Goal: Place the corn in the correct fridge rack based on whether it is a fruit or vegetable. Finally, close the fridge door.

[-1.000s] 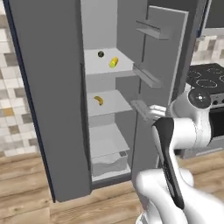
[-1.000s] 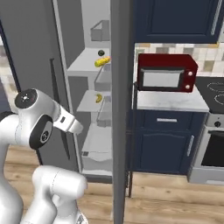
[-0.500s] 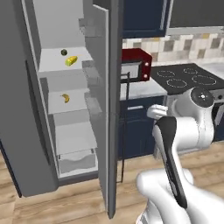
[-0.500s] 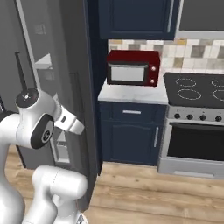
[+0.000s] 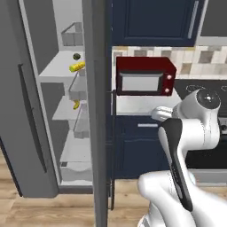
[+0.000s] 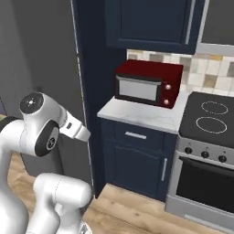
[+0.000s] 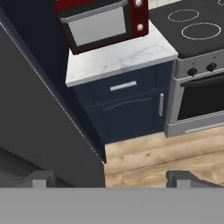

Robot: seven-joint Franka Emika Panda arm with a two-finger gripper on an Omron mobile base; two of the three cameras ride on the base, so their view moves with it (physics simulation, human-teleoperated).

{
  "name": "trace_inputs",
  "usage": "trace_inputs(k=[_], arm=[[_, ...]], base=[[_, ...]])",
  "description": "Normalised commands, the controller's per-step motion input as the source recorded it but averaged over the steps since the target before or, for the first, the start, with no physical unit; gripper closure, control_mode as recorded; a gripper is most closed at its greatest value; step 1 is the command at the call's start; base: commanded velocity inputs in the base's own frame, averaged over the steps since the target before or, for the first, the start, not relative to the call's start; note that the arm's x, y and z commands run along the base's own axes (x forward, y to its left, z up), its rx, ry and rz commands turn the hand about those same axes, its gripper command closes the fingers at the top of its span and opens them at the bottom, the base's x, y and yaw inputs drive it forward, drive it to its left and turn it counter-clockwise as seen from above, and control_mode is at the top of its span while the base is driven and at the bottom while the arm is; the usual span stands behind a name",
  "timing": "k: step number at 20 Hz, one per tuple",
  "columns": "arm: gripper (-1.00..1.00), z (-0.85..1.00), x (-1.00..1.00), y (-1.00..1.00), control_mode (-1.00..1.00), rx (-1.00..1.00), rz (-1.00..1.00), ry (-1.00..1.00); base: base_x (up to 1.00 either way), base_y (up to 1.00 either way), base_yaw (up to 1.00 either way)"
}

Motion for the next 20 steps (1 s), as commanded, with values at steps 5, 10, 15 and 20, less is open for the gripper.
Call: trace_inputs(k=[5,10,15,20], arm=[[-1.0,0.0,0.0,0.0,1.0,0.0,0.0,0.0],[-1.0,0.0,0.0,0.0,1.0,0.0,0.0,0.0],[-1.0,0.0,0.0,0.0,1.0,0.0,0.0,0.0],[-1.0,0.0,0.0,0.0,1.0,0.0,0.0,0.0]], base=[[0.21,-0.76,0.51],[0.33,-0.45,0.55],[0.29,-0.67,0.53],[0.28,-0.54,0.49]])
